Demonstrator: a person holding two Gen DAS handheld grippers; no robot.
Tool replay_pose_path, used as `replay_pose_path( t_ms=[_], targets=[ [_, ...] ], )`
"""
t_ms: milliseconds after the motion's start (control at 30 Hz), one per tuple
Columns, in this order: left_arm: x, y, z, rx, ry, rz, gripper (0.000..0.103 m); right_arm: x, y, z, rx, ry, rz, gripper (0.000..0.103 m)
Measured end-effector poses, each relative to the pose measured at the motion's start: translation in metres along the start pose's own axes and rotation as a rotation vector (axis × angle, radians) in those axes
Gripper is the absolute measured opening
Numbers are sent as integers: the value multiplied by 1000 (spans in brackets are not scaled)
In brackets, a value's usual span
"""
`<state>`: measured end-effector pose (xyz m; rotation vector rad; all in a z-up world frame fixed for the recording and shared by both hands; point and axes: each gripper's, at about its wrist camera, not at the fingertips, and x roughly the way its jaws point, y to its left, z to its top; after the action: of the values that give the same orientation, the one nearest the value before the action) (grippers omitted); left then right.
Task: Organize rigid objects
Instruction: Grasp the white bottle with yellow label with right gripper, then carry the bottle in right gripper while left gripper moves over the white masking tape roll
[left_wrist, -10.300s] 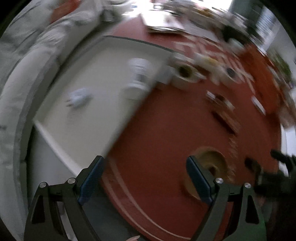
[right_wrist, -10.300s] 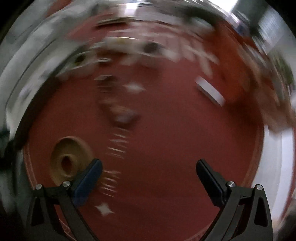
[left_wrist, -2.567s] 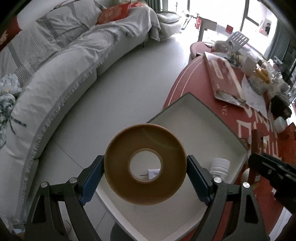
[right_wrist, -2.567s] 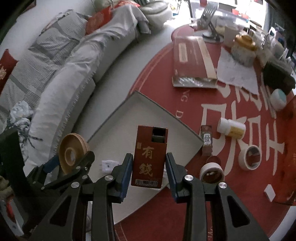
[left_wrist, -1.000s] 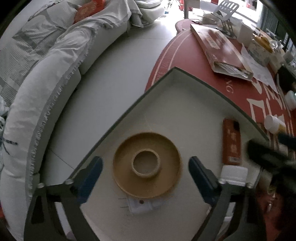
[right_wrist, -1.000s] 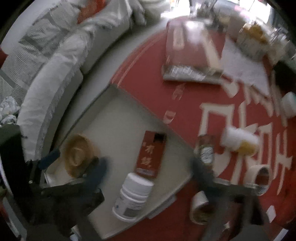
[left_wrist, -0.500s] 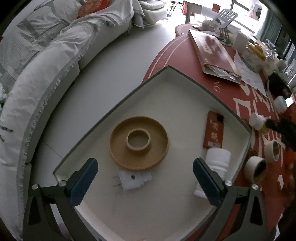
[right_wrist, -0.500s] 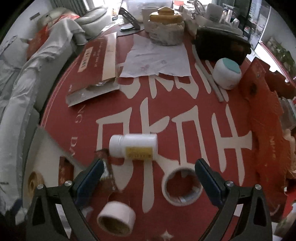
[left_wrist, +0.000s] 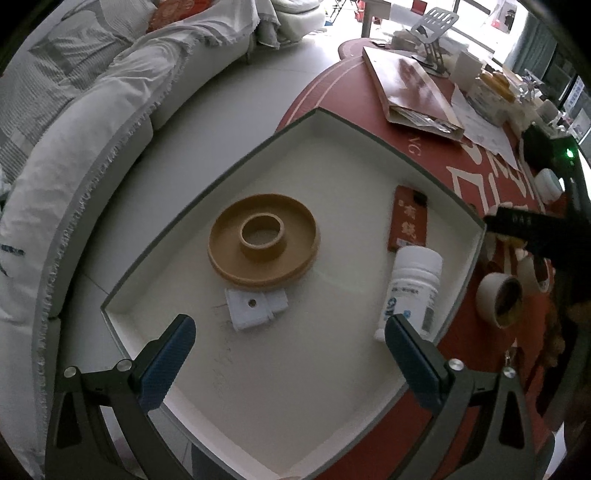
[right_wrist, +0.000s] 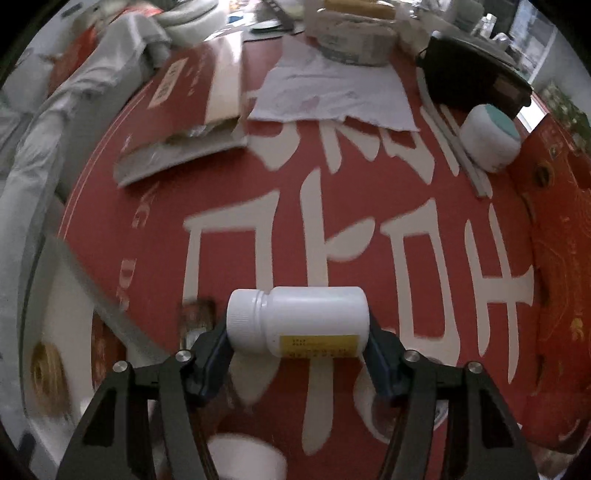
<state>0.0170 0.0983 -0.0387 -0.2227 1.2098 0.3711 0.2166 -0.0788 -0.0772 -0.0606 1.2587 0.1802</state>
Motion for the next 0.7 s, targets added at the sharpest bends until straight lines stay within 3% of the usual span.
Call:
replay_pose_path(
  t_ms=[133, 400, 533, 700],
  targets=[
    [-4, -6, -11, 21, -1, -6, 102, -11, 1, -36, -66, 23, 36, 64],
    [-10, -21, -49, 94, 21, -9, 102, -41, 24, -141, -341, 27, 56, 64],
    [-18, -28, -68, 123, 18, -19, 102, -53, 11, -184, -335, 69, 104, 64],
    [-38, -43, -92, 188, -16, -41, 102, -86, -36, -202, -162, -40, 101, 64]
  ],
)
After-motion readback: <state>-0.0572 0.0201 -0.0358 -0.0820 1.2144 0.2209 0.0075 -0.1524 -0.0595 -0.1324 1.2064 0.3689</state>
